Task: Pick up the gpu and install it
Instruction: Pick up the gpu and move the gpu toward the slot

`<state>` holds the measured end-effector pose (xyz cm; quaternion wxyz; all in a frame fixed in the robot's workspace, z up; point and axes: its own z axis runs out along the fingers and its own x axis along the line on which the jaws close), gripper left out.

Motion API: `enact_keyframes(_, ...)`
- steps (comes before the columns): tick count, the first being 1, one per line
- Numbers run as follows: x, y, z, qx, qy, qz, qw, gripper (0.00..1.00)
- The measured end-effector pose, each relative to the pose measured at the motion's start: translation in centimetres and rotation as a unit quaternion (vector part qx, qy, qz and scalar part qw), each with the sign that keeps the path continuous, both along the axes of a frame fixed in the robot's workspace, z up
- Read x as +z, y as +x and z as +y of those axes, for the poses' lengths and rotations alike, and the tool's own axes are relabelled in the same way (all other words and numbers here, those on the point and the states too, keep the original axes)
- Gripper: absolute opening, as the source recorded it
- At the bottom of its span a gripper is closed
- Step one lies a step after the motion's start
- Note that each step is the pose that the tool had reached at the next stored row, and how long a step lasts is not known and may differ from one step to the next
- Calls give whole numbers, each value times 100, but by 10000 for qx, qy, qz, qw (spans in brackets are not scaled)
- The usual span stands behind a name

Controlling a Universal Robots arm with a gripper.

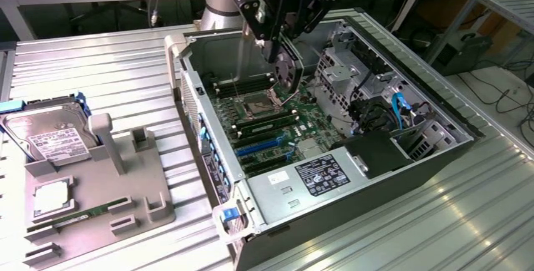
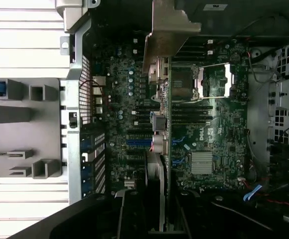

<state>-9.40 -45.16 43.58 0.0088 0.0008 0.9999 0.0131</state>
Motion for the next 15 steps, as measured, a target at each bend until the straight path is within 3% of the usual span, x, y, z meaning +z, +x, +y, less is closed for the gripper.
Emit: enact_keyframes(15,-12,337,0,0,0,0,10000,27)
